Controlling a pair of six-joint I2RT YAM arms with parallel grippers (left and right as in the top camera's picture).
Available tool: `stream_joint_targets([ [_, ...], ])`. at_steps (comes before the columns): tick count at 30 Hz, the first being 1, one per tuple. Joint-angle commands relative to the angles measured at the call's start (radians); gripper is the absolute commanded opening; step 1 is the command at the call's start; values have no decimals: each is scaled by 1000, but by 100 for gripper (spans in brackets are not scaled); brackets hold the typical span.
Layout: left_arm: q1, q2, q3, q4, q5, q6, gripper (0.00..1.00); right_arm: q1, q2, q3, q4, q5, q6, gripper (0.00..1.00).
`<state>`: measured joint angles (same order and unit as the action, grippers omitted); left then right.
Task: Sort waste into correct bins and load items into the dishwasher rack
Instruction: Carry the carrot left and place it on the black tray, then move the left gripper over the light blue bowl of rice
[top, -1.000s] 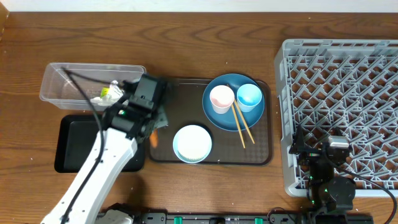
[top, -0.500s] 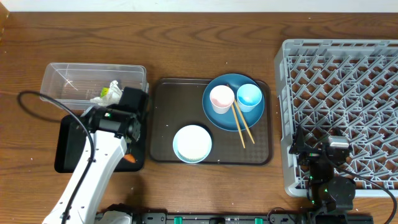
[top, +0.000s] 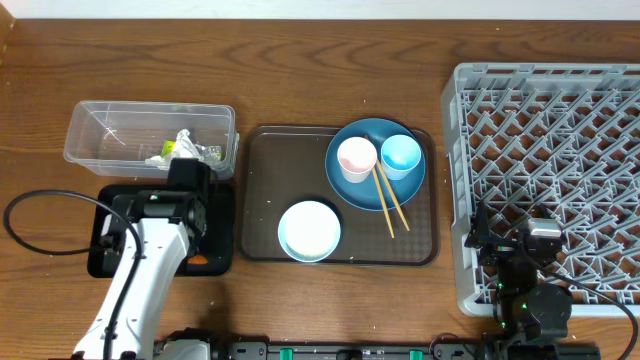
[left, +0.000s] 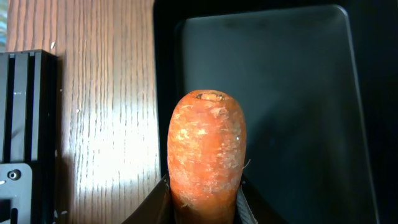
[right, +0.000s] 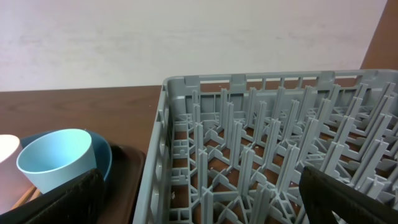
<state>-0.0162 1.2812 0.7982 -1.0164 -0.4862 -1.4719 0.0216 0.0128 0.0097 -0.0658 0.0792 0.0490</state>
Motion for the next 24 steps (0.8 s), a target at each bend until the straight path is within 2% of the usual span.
stream_joint_targets([
  [1,18,0,-11,-3,-35,-30,17,-2,-4,-4,-1,-1,6,99],
  [4,20,0,-11,-3,-34,-29,35,-2,-4,-4,-1,-1,6,99],
  [11,20,0,-11,-2,-35,-26,63,-2,-4,-4,-1,-1,6,99],
  [18,20,-6,1,8,-32,-16,64,-2,-4,-4,-1,-1,6,99],
  [20,20,-18,26,10,-20,63,64,-2,-4,-4,-1,-1,6,99],
  [24,19,-45,107,27,69,308,62,-2,-4,-4,-1,-1,6,99],
])
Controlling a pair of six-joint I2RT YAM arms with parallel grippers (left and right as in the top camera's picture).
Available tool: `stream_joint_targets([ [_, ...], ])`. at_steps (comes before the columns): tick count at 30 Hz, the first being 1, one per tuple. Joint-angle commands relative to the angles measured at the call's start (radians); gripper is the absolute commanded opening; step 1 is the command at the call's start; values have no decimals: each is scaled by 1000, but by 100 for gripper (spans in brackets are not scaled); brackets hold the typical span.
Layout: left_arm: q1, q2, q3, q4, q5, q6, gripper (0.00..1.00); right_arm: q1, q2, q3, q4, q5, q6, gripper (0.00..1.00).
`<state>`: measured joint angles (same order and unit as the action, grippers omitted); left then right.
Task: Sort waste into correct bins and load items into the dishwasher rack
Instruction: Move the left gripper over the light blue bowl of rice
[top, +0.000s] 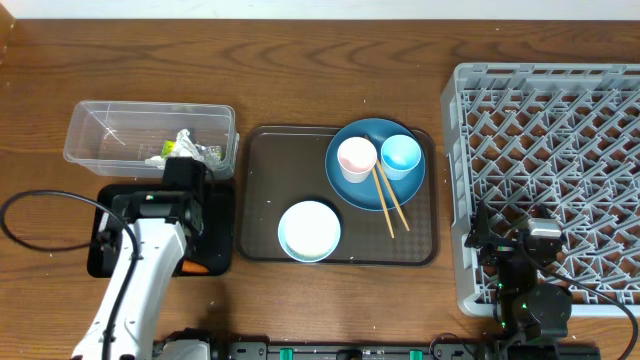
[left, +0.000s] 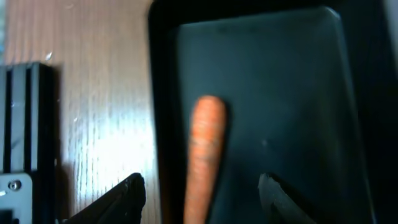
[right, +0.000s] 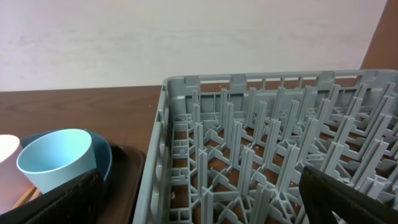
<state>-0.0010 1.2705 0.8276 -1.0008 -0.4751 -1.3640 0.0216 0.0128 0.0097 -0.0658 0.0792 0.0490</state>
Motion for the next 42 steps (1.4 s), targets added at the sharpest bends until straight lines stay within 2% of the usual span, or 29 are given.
stream_joint_targets([
  [1,4,-40,102,27,105,257,62,-2,-4,-4,-1,-1,6,99],
  [6,-3,-64,161,177,369,397,61,-2,-4,-4,-1,-1,6,99],
  [9,-43,-60,160,249,476,414,62,-2,-4,-4,-1,-1,6,99],
  [17,-249,-16,160,357,447,414,61,-2,-4,-4,-1,-1,6,99],
  [25,-412,61,158,355,435,414,64,-2,-1,-4,-1,-1,6,99],
  [26,-426,72,158,355,435,414,69,-2,-1,-4,-1,-1,6,99],
  [28,-450,97,158,354,434,414,91,-2,-1,-4,-1,-1,6,99],
  [29,-456,109,158,351,434,414,97,-2,-1,-4,-1,-1,6,99],
  [30,-461,124,158,348,436,414,97,-2,-1,-4,-1,-1,6,99],
  [31,-463,136,158,346,441,414,92,-2,-1,-4,-1,-1,6,99],
  [34,-470,165,158,326,446,415,65,-2,-1,-4,0,-1,6,99],
  [35,-470,170,158,315,449,431,61,-2,-1,-4,-1,-1,6,99],
  [39,-477,173,158,296,495,590,58,-2,-1,-4,-1,-1,6,99],
  [42,-483,173,158,296,494,622,59,-2,-1,-4,-1,-1,6,99],
])
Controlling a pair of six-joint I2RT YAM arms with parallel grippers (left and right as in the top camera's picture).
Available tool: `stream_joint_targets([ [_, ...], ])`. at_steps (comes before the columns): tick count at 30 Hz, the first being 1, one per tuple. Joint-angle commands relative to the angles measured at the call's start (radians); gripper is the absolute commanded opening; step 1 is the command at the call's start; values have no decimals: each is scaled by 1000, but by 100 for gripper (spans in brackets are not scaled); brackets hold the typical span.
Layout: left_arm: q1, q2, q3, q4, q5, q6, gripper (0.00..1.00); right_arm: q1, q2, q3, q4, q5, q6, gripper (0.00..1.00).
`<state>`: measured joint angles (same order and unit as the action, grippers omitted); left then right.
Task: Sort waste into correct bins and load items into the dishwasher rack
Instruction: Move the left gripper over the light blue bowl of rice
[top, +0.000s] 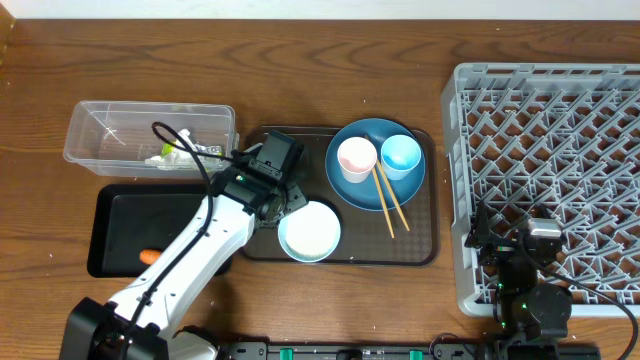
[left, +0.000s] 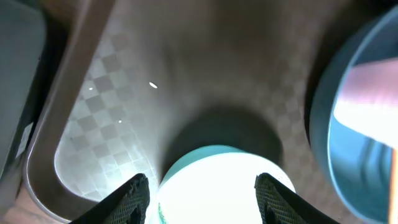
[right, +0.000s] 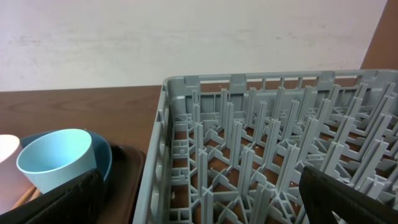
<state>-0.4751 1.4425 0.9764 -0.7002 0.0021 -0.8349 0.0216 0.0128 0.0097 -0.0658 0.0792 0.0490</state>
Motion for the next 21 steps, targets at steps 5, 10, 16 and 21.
stream_joint_targets([
  [5,-9,1,10,-5,20,98,63,-2,-1,-4,-1,-1,6,99],
  [10,-9,1,10,-6,43,64,93,-2,-1,-4,-1,-1,6,99],
  [16,-9,1,10,-9,43,25,47,-2,-1,-4,-1,-1,6,99],
  [21,-9,2,10,-32,83,169,29,-2,-1,-4,-1,-1,6,99],
])
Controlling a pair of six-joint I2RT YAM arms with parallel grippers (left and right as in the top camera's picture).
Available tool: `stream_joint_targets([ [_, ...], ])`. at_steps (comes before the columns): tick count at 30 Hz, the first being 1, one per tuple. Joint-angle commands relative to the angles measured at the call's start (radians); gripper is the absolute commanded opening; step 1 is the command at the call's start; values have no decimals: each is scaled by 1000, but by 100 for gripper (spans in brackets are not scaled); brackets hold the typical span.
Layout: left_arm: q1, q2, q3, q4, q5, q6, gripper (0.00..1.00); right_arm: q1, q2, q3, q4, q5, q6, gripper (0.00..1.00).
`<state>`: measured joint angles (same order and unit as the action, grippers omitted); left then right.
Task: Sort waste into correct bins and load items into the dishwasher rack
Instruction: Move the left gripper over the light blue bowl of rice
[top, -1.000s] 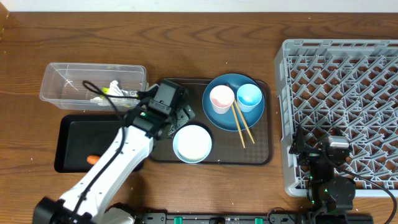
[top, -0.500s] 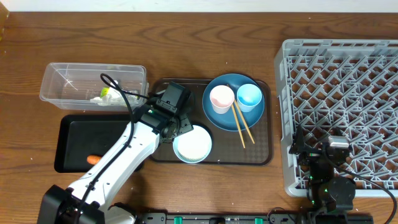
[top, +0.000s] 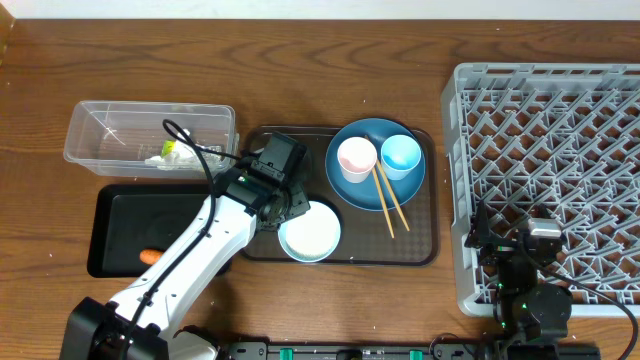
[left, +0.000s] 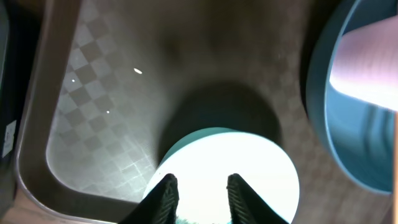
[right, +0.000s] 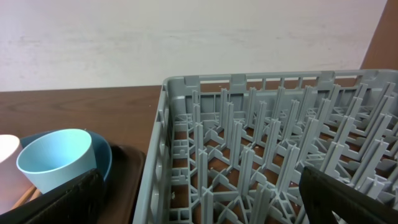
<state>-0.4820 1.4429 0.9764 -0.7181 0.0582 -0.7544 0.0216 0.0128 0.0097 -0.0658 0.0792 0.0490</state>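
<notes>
My left gripper (top: 289, 206) (left: 199, 186) hangs low over a white bowl with a teal rim (top: 309, 230) (left: 230, 162) on the brown tray (top: 400, 250). Its fingers stand narrowly apart above the bowl's left part, with nothing between them. A blue plate (top: 350, 190) (left: 323, 112) on the tray carries a pink cup (top: 356, 158), a blue cup (top: 400, 155) (right: 59, 158) and chopsticks (top: 385, 200). A carrot (top: 150, 256) lies in the black bin (top: 120, 215). My right gripper (top: 510, 245) (right: 202, 186) rests open at the near left corner of the grey rack (top: 550, 150) (right: 249, 143).
A clear bin (top: 110, 130) with crumpled waste (top: 185, 150) stands behind the black bin. The left arm's cable loops over the clear bin's edge. The rack fills the right side of the table.
My left gripper's fingers have come closer together over the bowl, and it sits slightly lower and further right. The right arm and all dishes have not moved.
My left gripper held the carrot over the black bin. Then the carrot lay in that bin with the fingers spread. Later the arm was over the tray, open wide above the white bowl, and now its fingers stand narrower there.
</notes>
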Motion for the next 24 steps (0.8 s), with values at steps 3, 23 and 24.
stream_joint_targets([
  [3,-2,1,10,-28,29,107,30,-2,-1,-4,-1,-1,6,99],
  [23,-2,1,-70,-28,44,130,37,-2,-1,-4,-1,-1,6,99],
  [24,-2,1,-77,-28,47,129,39,-2,-1,-4,-1,-1,6,99],
])
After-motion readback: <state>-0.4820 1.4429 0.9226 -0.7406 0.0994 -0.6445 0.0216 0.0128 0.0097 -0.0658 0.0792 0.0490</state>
